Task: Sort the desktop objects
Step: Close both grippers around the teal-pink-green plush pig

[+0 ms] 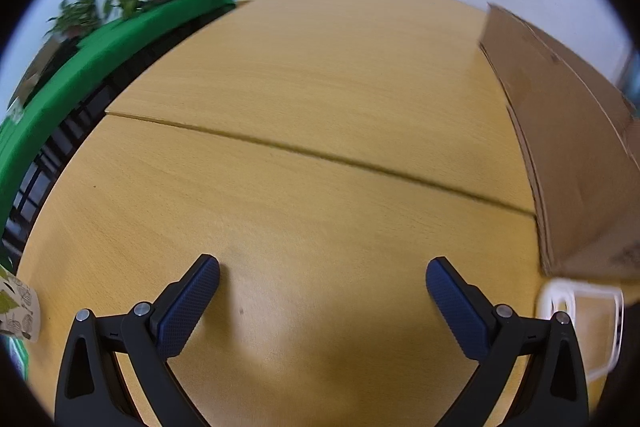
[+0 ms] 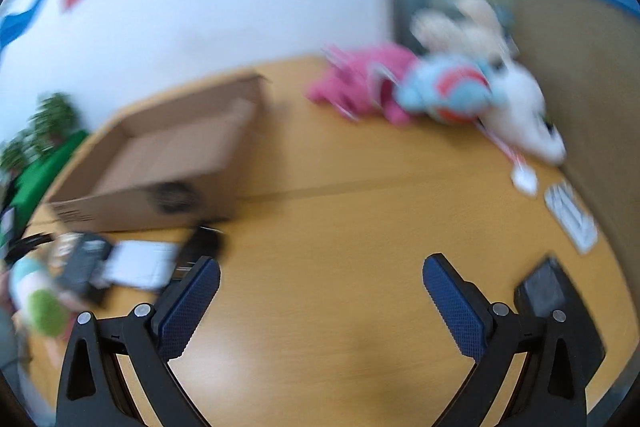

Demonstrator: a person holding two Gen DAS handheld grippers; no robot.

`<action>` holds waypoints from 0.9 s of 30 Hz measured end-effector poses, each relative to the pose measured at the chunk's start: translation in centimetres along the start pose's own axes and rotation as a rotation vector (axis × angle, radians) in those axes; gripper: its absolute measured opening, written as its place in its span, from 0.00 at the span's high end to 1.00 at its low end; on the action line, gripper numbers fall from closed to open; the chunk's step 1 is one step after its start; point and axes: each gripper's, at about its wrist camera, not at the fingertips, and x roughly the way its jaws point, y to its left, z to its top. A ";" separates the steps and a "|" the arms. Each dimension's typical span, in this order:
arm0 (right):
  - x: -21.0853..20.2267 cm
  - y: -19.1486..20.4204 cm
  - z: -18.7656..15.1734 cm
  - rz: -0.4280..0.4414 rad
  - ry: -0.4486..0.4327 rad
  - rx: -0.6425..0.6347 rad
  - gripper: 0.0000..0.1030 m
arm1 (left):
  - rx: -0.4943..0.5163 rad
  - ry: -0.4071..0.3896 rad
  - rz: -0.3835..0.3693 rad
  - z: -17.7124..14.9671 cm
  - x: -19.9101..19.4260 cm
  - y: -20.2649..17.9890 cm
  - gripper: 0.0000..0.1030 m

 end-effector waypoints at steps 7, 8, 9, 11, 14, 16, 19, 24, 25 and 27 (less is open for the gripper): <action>-2.0 9.3 -0.5 0.291 0.030 -0.185 0.00 | 0.101 -0.299 -0.085 -4.7 -14.3 -2.4 0.00; -1.6 11.0 -1.0 0.343 0.047 -0.222 0.00 | 0.088 -0.302 -0.140 -5.1 -15.6 -2.4 0.00; -0.7 13.5 -1.9 0.400 0.075 -0.280 0.00 | 0.079 -0.301 -0.215 -5.6 -16.9 -2.5 0.00; 0.1 17.0 -3.9 0.463 0.117 -0.342 0.00 | 0.095 -0.279 -0.379 -6.6 -18.3 -3.3 0.00; 1.0 22.7 -6.1 0.610 0.167 -0.397 0.01 | 0.137 -0.208 -0.531 -7.8 -17.6 -5.2 0.00; 1.5 25.4 -6.9 0.665 0.185 -0.418 0.01 | 0.160 -0.134 -0.539 -8.2 -15.4 -6.9 0.00; 3.4 28.1 -8.2 0.686 0.252 -0.422 0.06 | 0.155 -0.040 -0.608 -8.5 -12.2 -8.2 0.00; 5.9 29.0 -9.5 0.707 0.355 -0.378 0.23 | 0.112 0.024 -0.751 -9.6 -10.5 -8.3 0.01; 6.0 28.7 -9.6 0.712 0.359 -0.376 0.23 | 0.136 0.038 -0.769 -9.9 -10.6 -8.6 0.02; 5.7 28.2 -10.1 0.700 0.367 -0.407 0.23 | 0.183 0.040 -0.769 -11.0 -11.7 -9.6 0.02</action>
